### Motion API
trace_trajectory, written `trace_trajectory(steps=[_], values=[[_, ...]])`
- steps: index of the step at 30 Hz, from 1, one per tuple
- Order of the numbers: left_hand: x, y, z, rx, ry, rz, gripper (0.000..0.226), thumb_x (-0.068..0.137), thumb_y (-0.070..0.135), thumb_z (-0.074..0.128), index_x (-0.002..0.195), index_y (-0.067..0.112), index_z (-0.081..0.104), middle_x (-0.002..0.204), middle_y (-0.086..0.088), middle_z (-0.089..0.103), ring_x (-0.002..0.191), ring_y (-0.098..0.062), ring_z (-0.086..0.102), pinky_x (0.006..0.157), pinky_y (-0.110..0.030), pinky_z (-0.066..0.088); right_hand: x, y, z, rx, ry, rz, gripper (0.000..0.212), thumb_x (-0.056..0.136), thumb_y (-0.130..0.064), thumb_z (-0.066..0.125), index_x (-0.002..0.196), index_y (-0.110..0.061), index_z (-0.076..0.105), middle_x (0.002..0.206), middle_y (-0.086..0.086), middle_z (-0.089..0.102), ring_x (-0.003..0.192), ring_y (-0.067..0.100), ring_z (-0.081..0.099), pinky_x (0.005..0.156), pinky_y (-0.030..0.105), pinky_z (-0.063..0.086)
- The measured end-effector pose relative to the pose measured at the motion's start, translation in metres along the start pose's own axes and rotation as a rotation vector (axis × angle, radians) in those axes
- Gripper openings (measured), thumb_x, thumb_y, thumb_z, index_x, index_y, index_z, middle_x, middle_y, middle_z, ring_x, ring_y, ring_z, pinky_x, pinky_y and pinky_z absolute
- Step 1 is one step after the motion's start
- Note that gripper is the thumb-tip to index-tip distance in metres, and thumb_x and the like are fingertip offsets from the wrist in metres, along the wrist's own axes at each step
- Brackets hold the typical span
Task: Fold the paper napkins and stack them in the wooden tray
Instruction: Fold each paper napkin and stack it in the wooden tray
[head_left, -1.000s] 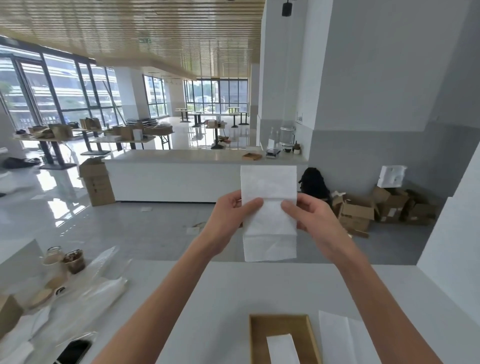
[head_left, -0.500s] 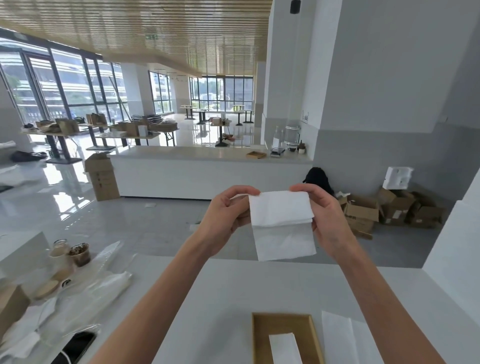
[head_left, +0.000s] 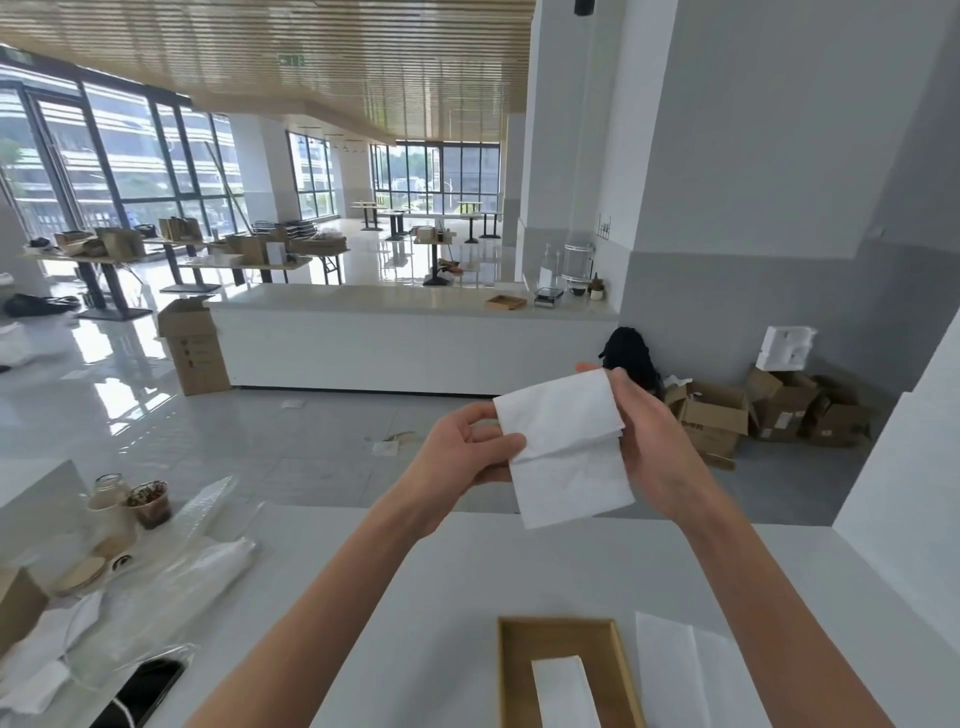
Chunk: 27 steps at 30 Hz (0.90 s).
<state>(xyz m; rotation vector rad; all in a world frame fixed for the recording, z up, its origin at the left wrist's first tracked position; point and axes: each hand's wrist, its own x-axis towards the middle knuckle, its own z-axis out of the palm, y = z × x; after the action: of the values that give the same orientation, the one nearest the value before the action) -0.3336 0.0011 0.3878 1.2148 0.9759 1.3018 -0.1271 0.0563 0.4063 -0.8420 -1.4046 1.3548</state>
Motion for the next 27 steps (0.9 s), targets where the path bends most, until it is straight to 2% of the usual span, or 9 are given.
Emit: trace_trajectory(steps=[2, 3, 7, 10, 15, 19, 21, 24, 27], values=[[0.000, 0.001, -0.001, 0.010, 0.042, 0.021, 0.030, 0.093, 0.001, 0.065, 0.123, 0.003, 0.062, 0.113, -0.021, 0.074, 0.099, -0.031, 0.073, 0.085, -0.036, 0.061, -0.002, 0.006, -0.005, -0.021, -0.105, 0.112, 0.061, 0.094, -0.065, 0.032, 0.127, -0.025, 0.064, 0.122, 0.003, 0.072, 0.113, 0.023, 0.068, 0.097, 0.043, 0.051], [0.000, 0.002, -0.002, 0.016, 0.056, 0.029, 0.029, 0.093, 0.002, 0.066, 0.121, 0.004, 0.063, 0.111, -0.020, 0.075, 0.096, -0.029, 0.074, 0.082, -0.035, 0.061, -0.004, 0.010, -0.006, -0.038, -0.138, 0.155, 0.064, 0.090, -0.068, 0.034, 0.127, -0.025, 0.063, 0.120, 0.003, 0.072, 0.111, 0.023, 0.069, 0.096, 0.044, 0.052], [-0.002, 0.007, -0.002, 0.089, 0.072, 0.055, 0.026, 0.092, 0.004, 0.067, 0.118, 0.007, 0.066, 0.105, -0.015, 0.078, 0.087, -0.022, 0.076, 0.074, -0.032, 0.062, -0.013, 0.019, -0.005, -0.111, -0.134, 0.145, 0.037, 0.089, -0.039, 0.064, 0.120, -0.019, 0.066, 0.116, 0.007, 0.074, 0.106, 0.027, 0.071, 0.098, 0.047, 0.053], [-0.002, 0.009, -0.002, 0.115, 0.070, 0.078, 0.027, 0.091, 0.002, 0.068, 0.117, 0.007, 0.067, 0.102, -0.010, 0.078, 0.087, -0.020, 0.076, 0.074, -0.030, 0.062, -0.014, 0.016, -0.002, -0.058, -0.105, 0.115, 0.025, 0.092, -0.021, 0.065, 0.116, -0.016, 0.068, 0.113, 0.008, 0.075, 0.104, 0.028, 0.071, 0.094, 0.043, 0.055], [-0.005, 0.010, -0.005, 0.052, -0.005, 0.051, 0.039, 0.089, 0.003, 0.070, 0.126, 0.012, 0.064, 0.117, -0.008, 0.075, 0.105, -0.027, 0.073, 0.088, -0.035, 0.059, -0.012, 0.011, 0.003, 0.000, -0.080, 0.042, 0.024, 0.094, -0.010, 0.061, 0.117, -0.012, 0.067, 0.110, 0.006, 0.076, 0.098, 0.020, 0.072, 0.081, 0.031, 0.059], [-0.004, 0.005, -0.007, 0.085, 0.035, 0.064, 0.032, 0.090, -0.002, 0.067, 0.122, 0.006, 0.068, 0.119, -0.008, 0.074, 0.106, -0.030, 0.072, 0.088, -0.036, 0.060, -0.015, 0.009, 0.002, -0.005, -0.144, -0.026, 0.028, 0.093, -0.004, 0.060, 0.119, -0.013, 0.066, 0.112, 0.005, 0.075, 0.100, 0.019, 0.072, 0.086, 0.030, 0.060], [-0.003, 0.004, -0.007, 0.073, 0.062, 0.082, 0.025, 0.092, -0.003, 0.064, 0.115, 0.004, 0.071, 0.118, -0.008, 0.074, 0.105, -0.029, 0.072, 0.088, -0.036, 0.060, -0.017, 0.009, 0.001, -0.040, -0.150, -0.077, 0.027, 0.093, 0.000, 0.059, 0.109, -0.018, 0.072, 0.108, 0.000, 0.075, 0.098, 0.014, 0.070, 0.088, 0.028, 0.058], [-0.004, 0.003, -0.005, 0.016, 0.078, 0.078, 0.018, 0.092, -0.004, 0.062, 0.097, 0.006, 0.076, 0.122, -0.006, 0.073, 0.107, -0.022, 0.071, 0.082, -0.028, 0.058, -0.019, 0.008, 0.000, -0.108, -0.138, -0.164, 0.051, 0.092, 0.012, 0.050, 0.077, -0.028, 0.078, 0.097, -0.012, 0.073, 0.087, 0.002, 0.066, 0.069, 0.016, 0.050], [-0.003, 0.002, -0.003, -0.089, 0.083, 0.064, 0.020, 0.093, -0.006, 0.061, 0.091, 0.007, 0.076, 0.127, -0.007, 0.070, 0.108, -0.018, 0.071, 0.078, -0.022, 0.057, -0.019, 0.010, -0.001, -0.121, -0.148, -0.224, 0.059, 0.088, 0.020, 0.044, 0.066, -0.025, 0.076, 0.102, -0.011, 0.072, 0.089, 0.005, 0.065, 0.065, 0.016, 0.048]])
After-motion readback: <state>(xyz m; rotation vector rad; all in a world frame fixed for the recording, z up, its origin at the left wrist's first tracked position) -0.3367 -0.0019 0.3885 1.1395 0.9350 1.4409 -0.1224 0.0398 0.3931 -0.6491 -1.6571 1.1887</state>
